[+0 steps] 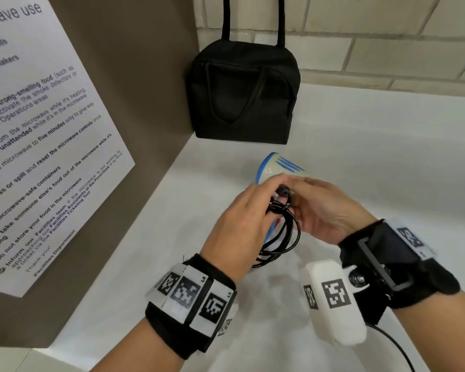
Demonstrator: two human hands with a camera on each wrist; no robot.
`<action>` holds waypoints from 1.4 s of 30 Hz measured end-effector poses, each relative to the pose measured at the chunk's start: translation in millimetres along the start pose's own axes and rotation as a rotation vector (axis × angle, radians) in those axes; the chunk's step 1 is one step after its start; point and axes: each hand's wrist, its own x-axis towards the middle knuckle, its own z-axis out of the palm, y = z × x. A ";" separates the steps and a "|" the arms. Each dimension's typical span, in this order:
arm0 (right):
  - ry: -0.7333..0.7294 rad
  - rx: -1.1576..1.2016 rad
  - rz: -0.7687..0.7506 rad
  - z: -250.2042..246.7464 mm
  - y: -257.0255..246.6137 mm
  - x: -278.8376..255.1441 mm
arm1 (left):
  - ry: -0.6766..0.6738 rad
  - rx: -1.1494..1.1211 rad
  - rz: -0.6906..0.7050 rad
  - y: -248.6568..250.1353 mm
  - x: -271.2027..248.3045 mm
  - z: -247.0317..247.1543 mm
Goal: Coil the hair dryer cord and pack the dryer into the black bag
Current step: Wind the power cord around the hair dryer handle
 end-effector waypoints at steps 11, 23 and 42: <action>-0.164 -0.219 -0.110 9.1 17.4 -25.3 | 0.037 0.030 -0.080 -4.3 8.2 -6.1; 0.029 -0.118 -0.176 18.5 48.1 -25.5 | -0.044 -0.287 -0.438 -6.0 13.8 -20.2; 0.200 -1.036 -0.963 16.3 35.3 -31.6 | -0.146 -0.681 -0.589 -9.3 13.6 -26.1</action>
